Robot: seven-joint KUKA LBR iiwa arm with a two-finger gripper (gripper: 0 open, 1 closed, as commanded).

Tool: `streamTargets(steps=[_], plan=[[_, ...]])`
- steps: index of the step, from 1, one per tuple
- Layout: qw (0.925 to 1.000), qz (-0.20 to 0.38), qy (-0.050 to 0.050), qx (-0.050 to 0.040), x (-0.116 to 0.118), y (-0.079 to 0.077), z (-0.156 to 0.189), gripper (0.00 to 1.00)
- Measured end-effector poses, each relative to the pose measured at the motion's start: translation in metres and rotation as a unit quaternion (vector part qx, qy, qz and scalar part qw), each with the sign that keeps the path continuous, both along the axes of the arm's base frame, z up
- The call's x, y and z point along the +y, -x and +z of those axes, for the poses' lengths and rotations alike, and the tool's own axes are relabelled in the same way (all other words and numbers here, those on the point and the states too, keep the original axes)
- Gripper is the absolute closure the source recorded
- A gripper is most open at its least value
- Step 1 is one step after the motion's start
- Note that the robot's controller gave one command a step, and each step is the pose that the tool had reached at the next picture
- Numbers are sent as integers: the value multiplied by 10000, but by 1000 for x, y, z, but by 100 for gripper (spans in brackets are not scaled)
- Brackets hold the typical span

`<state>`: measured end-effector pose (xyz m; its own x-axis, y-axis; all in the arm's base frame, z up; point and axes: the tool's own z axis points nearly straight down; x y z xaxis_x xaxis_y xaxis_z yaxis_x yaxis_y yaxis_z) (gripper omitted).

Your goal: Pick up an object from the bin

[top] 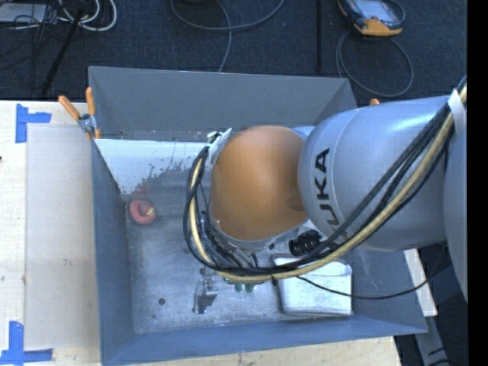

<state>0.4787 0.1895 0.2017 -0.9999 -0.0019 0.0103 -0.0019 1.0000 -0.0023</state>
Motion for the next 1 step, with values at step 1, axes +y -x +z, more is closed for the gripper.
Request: streamTargets(steps=[1], plan=[[9981,-608,-6,-69,-47,-26,50,0]])
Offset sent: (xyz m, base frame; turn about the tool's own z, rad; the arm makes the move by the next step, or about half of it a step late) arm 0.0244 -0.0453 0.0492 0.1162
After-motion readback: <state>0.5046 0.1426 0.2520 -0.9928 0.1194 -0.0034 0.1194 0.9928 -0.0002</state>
